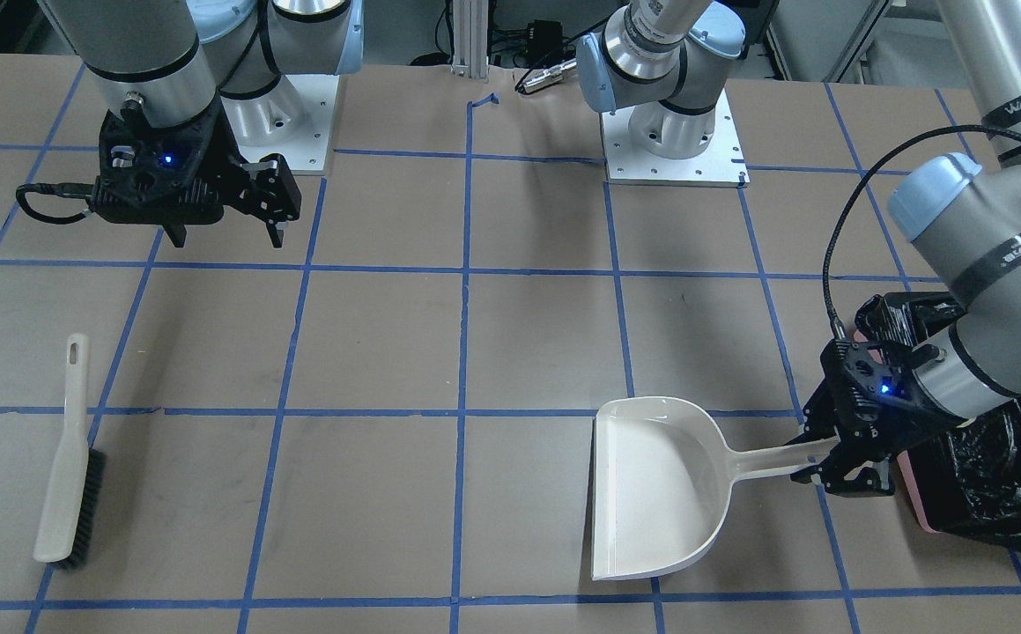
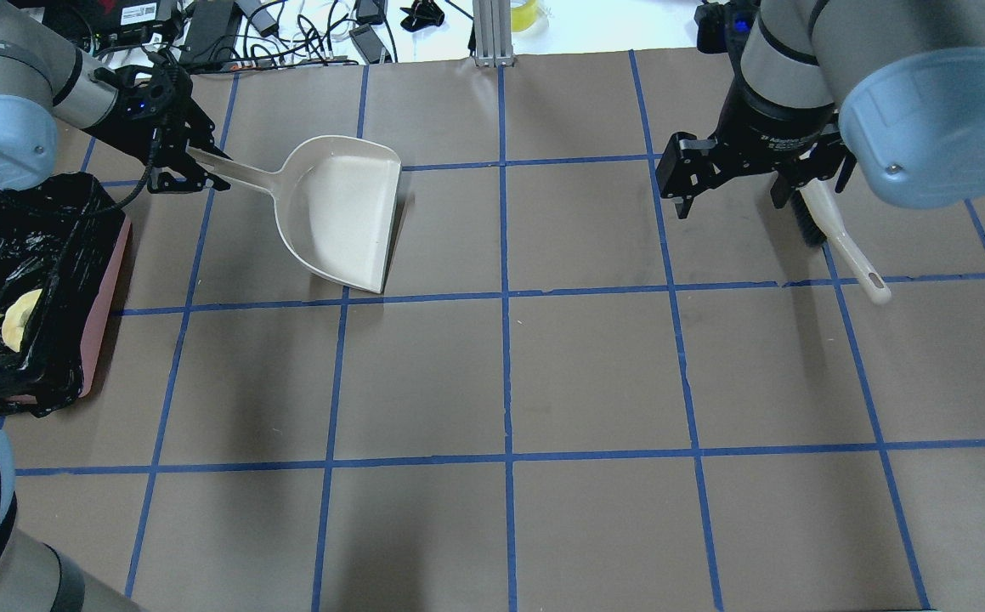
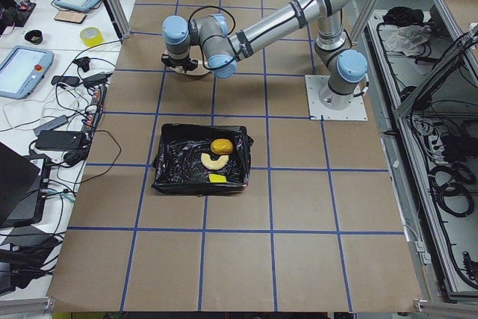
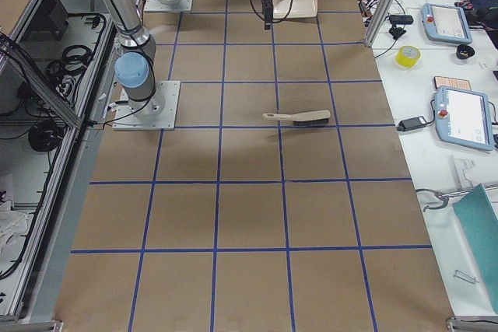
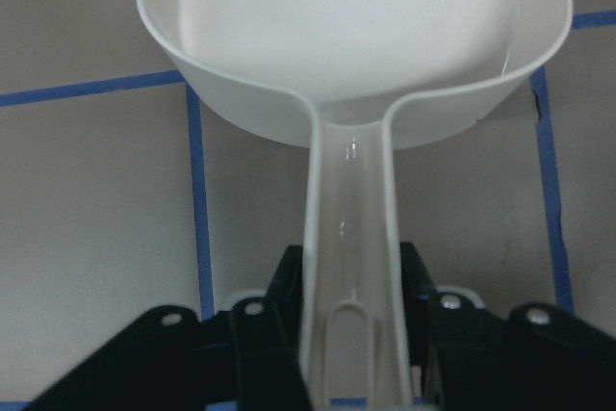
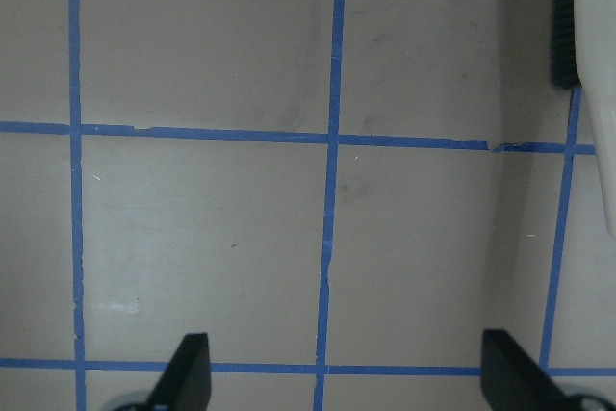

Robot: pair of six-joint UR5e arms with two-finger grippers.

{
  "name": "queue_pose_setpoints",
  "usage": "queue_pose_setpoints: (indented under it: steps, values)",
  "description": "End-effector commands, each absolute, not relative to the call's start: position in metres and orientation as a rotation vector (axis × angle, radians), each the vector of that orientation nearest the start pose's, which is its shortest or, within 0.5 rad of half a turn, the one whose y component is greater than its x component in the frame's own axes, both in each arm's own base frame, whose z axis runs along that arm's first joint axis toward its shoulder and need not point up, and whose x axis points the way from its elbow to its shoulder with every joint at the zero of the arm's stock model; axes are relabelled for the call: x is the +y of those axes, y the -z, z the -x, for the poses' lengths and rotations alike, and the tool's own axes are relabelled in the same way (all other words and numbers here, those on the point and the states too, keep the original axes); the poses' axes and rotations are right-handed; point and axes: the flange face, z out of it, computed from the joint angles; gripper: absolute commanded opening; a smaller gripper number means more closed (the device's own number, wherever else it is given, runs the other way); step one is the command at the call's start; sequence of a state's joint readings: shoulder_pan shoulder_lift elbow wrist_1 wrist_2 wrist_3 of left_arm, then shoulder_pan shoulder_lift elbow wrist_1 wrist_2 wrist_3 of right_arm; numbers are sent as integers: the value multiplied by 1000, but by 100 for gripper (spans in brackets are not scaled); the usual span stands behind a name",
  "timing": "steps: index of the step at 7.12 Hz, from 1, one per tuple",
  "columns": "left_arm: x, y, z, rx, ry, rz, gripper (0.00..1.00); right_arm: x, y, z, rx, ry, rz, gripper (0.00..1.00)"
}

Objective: Sweep and dump trash into bin
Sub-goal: 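Lower the dustpan onto the table with the left gripper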

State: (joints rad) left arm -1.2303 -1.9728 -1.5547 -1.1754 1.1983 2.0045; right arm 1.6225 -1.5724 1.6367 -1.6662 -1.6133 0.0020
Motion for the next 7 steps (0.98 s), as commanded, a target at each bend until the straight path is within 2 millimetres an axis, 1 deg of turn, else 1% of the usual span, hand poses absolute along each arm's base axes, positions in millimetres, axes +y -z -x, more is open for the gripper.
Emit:
queue_pose_setpoints:
  steps: [1,2,3,5,7]
  values:
    - [-649,-309,-50,-1990,-516,2173,80,-486,-466,-155,3182,51,80,100]
    - [-646,-303,-49,-1985,-506,2167,85,-486,-466,-154,3185,48,80,100]
    - [-643,-299,-48,-1982,-500,2160,85,-486,-466,-153,3194,51,80,100]
    - [-641,-305,-48,-1986,-510,2164,86,-486,-466,-153,3190,51,80,100]
    - [-638,-319,-45,-2029,-515,2136,86,-486,-466,-153,3195,51,77,100]
